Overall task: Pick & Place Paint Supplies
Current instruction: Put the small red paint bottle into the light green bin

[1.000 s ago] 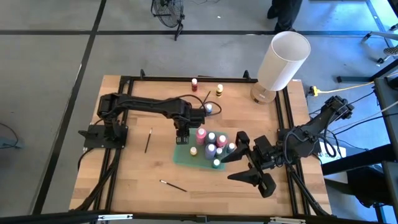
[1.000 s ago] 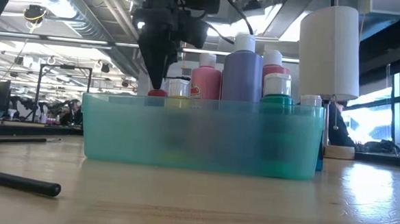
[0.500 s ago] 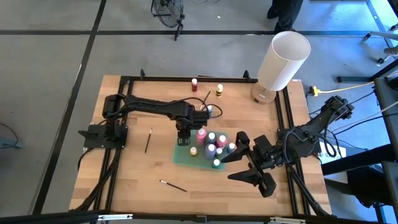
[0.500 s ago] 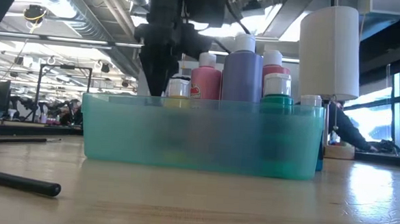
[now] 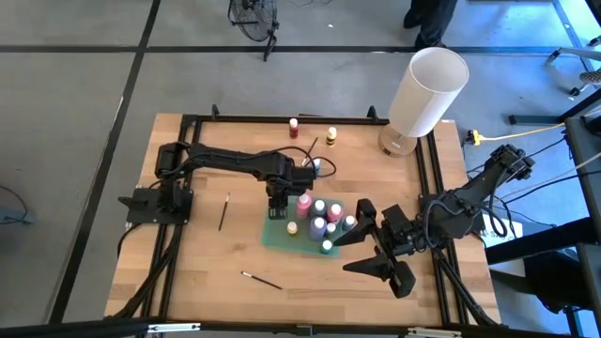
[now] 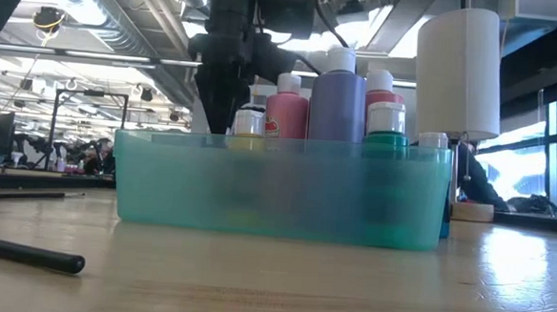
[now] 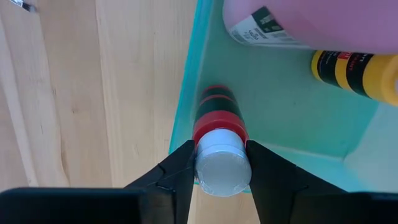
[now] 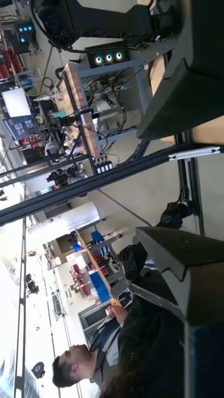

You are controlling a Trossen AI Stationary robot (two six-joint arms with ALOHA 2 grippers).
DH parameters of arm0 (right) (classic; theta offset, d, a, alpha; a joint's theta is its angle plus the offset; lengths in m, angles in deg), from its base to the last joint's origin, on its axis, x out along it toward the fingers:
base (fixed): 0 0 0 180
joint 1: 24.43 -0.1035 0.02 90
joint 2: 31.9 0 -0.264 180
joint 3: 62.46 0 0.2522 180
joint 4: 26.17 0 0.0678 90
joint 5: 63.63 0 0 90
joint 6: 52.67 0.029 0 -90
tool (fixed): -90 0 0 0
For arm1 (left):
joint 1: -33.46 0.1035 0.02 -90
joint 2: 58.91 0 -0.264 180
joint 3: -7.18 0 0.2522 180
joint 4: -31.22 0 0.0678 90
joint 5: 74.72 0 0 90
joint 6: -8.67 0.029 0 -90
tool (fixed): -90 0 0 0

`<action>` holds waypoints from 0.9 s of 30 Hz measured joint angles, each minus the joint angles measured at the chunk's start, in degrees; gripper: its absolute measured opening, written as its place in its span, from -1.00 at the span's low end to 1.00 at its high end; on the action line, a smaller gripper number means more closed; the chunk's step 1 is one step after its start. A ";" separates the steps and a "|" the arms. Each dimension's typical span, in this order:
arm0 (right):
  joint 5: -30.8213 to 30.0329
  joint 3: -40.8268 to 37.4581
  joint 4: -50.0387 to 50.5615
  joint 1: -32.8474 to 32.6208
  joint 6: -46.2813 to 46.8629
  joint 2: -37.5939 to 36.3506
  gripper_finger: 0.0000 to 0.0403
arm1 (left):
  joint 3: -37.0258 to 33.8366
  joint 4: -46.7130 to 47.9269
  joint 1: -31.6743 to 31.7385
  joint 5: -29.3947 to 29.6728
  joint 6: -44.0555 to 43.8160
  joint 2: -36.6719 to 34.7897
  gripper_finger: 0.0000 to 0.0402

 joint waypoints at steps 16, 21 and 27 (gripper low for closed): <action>-0.13 0.00 0.48 0.00 -0.02 0.00 0.22 | -0.13 0.72 -0.11 -0.98 -2.05 0.22 -0.31; -0.12 0.00 0.73 0.00 -0.02 0.00 0.22 | -0.13 0.37 -0.11 -1.01 -2.00 0.22 -0.29; 0.09 0.00 0.93 0.00 0.43 0.00 0.22 | -0.15 -0.53 -0.08 -1.57 -2.05 0.22 -0.19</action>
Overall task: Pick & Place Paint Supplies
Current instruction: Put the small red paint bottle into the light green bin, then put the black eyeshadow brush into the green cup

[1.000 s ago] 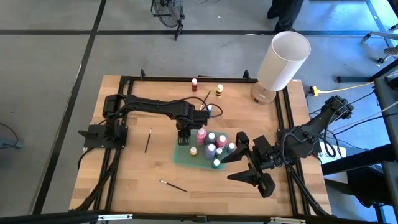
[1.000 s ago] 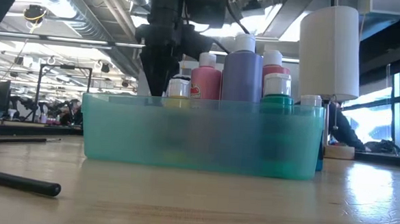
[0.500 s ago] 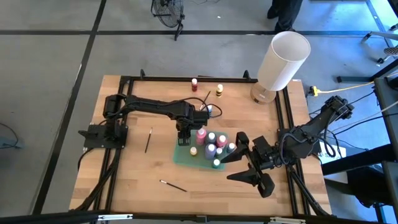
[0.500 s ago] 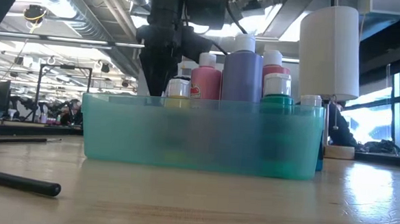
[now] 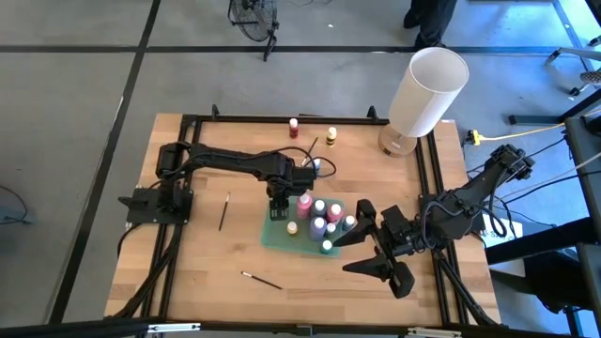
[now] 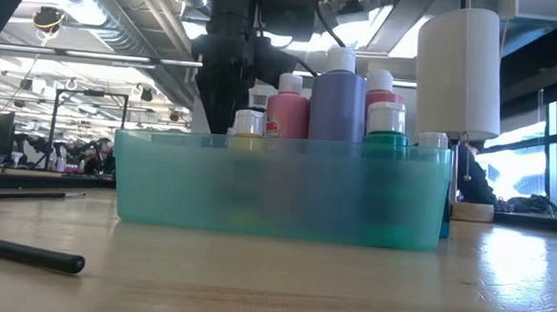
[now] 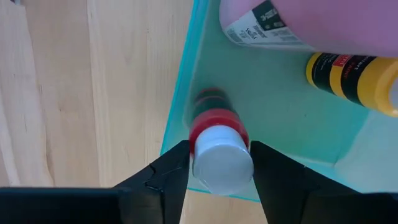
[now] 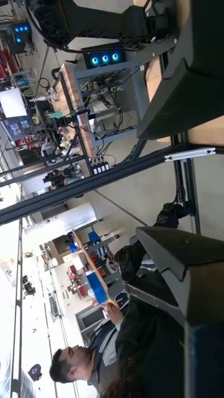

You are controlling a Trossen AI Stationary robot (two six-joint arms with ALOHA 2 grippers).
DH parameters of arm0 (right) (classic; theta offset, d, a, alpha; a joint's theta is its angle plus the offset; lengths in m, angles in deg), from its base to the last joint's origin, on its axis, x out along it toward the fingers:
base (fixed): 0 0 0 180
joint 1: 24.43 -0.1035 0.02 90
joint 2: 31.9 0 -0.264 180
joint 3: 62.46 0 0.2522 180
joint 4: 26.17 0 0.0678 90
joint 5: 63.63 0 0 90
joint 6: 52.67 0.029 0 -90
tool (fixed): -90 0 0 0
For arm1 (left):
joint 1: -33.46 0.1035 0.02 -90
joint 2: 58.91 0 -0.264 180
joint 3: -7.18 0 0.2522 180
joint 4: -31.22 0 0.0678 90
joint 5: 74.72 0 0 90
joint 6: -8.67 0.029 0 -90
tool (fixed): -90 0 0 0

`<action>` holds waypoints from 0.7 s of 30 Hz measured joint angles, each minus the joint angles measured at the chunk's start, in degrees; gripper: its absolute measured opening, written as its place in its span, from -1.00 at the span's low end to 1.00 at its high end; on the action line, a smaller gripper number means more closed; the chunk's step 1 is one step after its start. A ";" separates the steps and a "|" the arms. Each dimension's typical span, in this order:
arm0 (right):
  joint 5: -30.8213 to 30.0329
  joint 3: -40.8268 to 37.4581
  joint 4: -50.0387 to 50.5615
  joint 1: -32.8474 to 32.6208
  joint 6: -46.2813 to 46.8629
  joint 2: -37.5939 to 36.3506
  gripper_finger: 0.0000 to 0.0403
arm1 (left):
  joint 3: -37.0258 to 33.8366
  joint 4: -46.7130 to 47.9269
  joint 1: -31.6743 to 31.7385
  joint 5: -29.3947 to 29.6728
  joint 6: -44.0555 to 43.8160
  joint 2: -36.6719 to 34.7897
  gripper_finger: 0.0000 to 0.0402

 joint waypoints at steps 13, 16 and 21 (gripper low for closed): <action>-0.02 0.00 0.68 -1.07 -0.44 0.00 0.22 | 3.72 3.90 0.24 2.33 0.08 0.13 -0.02; -0.02 0.00 0.78 -1.07 -0.45 0.00 0.22 | 5.52 7.85 0.24 2.36 -0.62 0.13 -0.02; 1.59 0.00 0.75 -1.07 -0.47 0.00 0.22 | 8.11 15.88 0.24 2.43 -1.46 0.11 -0.02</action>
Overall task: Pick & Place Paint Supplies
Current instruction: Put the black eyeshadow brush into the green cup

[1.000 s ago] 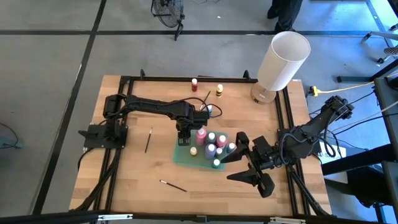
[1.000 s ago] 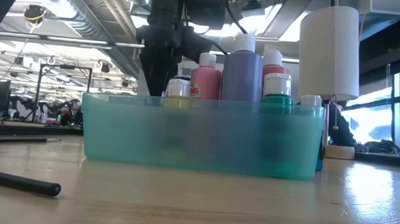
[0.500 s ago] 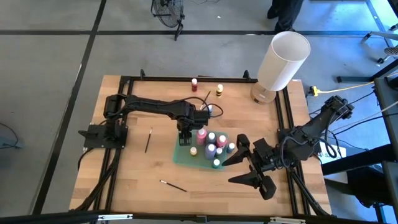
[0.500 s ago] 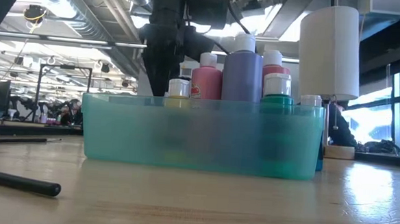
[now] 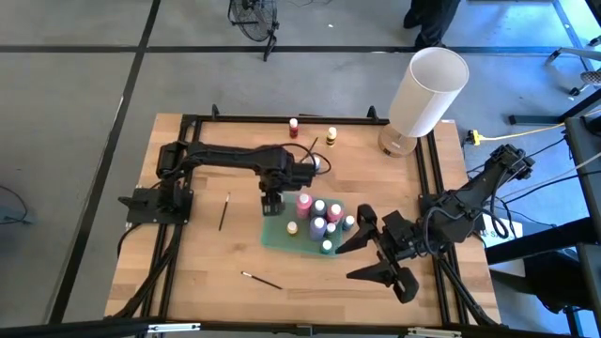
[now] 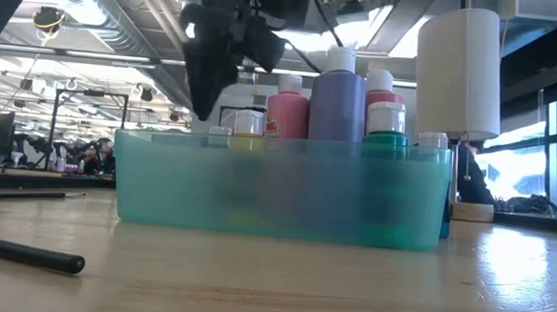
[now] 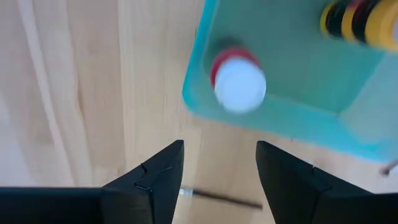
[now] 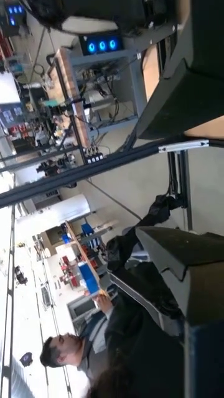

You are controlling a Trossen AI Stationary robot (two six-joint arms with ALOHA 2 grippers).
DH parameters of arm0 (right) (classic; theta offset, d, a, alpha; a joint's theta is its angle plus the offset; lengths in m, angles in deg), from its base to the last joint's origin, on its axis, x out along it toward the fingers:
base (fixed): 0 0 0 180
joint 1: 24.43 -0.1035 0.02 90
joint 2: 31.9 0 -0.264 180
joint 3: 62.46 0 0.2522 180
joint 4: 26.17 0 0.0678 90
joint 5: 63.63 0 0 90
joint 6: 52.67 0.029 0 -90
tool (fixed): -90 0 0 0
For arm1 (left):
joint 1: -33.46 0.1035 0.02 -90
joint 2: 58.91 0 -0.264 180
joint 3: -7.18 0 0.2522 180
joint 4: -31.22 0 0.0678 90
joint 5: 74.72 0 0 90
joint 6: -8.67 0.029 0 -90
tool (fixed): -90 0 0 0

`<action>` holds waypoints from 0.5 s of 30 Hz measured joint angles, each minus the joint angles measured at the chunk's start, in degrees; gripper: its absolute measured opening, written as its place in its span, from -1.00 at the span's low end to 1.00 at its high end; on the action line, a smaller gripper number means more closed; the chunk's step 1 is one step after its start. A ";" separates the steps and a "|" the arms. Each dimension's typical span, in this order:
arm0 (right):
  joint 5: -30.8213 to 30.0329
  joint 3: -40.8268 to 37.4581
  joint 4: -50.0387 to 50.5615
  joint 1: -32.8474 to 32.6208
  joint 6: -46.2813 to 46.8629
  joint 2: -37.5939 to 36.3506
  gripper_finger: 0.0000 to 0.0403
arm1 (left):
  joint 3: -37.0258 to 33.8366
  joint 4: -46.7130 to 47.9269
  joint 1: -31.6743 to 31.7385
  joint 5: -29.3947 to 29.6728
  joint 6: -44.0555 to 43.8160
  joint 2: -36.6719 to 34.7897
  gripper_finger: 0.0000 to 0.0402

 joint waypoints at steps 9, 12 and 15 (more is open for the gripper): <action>0.77 0.00 0.00 0.03 -1.51 0.00 0.22 | 2.95 6.15 -0.48 0.76 -1.01 -0.11 -0.02; 0.77 0.00 0.00 0.00 -1.49 0.00 0.22 | 3.14 8.47 -1.06 2.29 -1.16 -0.49 -0.02; 0.77 0.00 0.03 0.02 -0.54 0.00 0.22 | 3.10 8.25 -1.86 3.17 -1.14 -1.75 -0.02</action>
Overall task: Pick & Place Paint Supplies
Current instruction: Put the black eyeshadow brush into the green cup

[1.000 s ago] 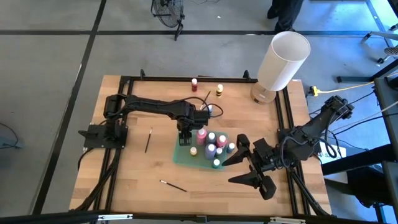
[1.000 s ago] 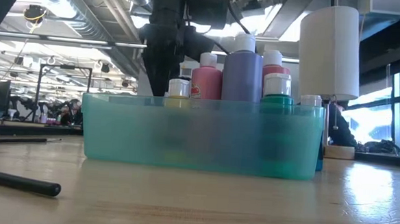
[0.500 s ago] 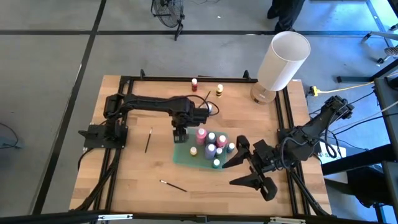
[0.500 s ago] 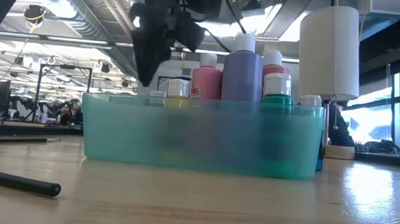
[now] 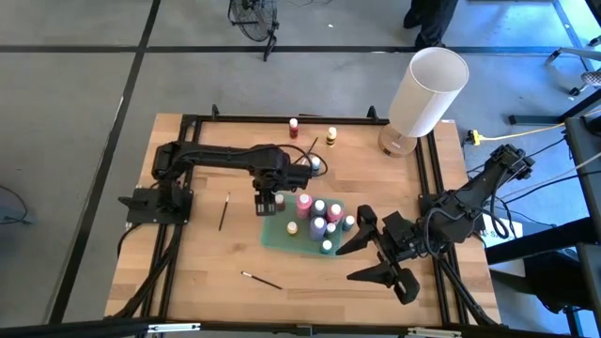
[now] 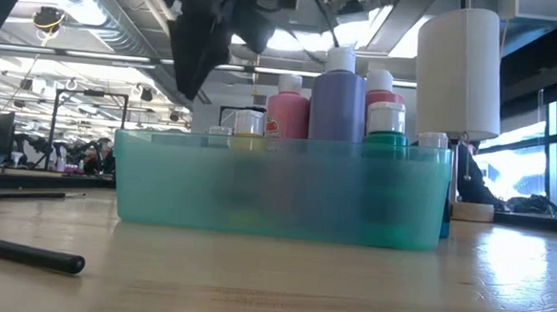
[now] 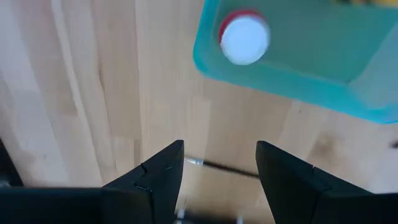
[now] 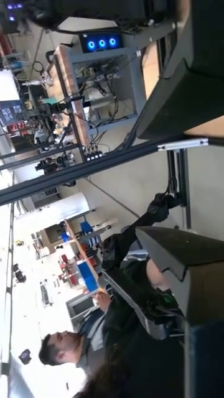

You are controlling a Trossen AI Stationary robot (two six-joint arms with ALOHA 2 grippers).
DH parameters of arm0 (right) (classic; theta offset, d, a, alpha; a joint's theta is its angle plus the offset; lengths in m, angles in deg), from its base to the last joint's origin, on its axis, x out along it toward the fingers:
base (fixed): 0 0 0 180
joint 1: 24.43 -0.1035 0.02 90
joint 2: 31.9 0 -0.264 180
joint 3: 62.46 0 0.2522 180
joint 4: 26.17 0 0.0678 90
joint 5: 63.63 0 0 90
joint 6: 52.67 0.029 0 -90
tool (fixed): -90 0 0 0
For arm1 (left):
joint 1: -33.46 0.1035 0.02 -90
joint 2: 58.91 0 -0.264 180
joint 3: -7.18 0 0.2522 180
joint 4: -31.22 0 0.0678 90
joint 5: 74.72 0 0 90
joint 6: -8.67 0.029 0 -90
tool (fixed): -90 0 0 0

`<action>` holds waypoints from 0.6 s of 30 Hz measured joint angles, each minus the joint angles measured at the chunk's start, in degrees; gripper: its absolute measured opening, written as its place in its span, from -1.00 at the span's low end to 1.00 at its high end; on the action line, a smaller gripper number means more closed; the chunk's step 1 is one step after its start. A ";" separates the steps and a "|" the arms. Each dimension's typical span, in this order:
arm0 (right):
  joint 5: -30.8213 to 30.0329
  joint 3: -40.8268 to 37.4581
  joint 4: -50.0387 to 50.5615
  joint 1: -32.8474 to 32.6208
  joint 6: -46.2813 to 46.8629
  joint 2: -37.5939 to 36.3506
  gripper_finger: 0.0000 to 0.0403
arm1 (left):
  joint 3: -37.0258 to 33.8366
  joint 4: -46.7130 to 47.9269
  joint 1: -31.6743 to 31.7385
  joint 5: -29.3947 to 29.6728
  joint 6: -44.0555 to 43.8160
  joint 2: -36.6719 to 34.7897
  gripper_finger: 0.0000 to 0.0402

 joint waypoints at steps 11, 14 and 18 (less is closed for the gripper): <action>-8.34 0.00 4.87 0.19 10.38 0.07 0.22 | 0.09 0.18 -2.52 3.03 -2.25 -6.24 -0.02; -13.26 0.00 8.54 0.24 13.44 0.08 0.22 | 0.09 0.18 -2.95 6.14 -2.91 -7.66 -0.02; -13.73 0.00 9.45 0.60 18.14 1.84 0.22 | 0.09 0.17 -3.49 9.11 -2.95 -9.13 -0.02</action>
